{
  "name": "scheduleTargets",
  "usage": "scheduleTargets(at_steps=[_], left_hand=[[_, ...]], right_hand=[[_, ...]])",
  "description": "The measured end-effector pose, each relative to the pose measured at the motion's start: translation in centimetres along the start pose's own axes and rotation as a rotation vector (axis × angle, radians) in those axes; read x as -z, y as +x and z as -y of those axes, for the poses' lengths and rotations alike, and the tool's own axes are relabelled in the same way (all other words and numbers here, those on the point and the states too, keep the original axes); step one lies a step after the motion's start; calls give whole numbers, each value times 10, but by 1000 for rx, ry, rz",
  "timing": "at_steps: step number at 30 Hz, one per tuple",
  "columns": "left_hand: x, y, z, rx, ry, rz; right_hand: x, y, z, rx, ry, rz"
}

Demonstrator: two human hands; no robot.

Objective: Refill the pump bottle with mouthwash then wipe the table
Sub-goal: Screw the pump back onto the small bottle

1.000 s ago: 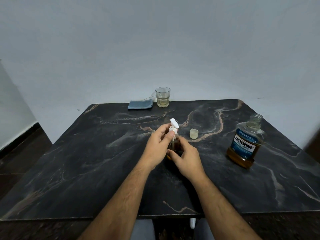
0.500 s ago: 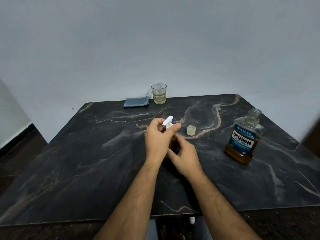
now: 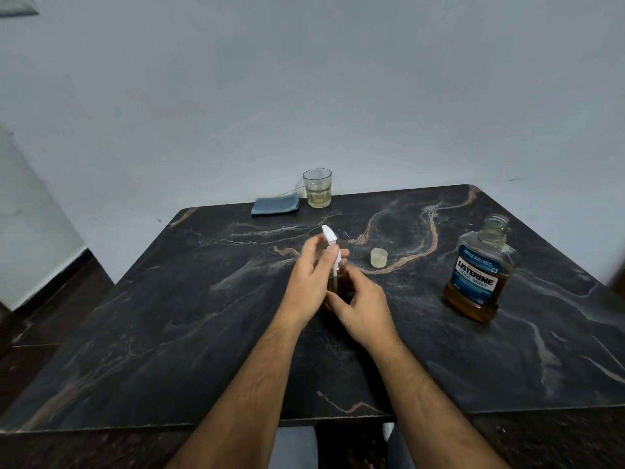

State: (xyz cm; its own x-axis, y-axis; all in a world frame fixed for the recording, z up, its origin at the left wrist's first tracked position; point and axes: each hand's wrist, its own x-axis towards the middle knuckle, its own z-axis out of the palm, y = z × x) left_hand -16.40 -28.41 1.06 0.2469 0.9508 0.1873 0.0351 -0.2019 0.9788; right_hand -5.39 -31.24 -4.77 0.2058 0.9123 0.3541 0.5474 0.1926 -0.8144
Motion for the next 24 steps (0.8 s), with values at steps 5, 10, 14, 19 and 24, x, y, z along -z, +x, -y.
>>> scheduleTargets(at_steps=[5,10,14,19,24], left_hand=[[-2,6,4,5,9,-120],[8,1,3,-9,32,-50],[13,-3,-2,-6,135,63],[10,3,-1,-68,327,-236],[8,5,-8,-72,426,-295]], right_hand=[[0,0,1,-16,4,2],[0,1,0,-30,-7,2],[-1,2,-1,-26,-22,3],[-2,2,-2,-20,-15,0],[-1,3,-4,-29,14,0]])
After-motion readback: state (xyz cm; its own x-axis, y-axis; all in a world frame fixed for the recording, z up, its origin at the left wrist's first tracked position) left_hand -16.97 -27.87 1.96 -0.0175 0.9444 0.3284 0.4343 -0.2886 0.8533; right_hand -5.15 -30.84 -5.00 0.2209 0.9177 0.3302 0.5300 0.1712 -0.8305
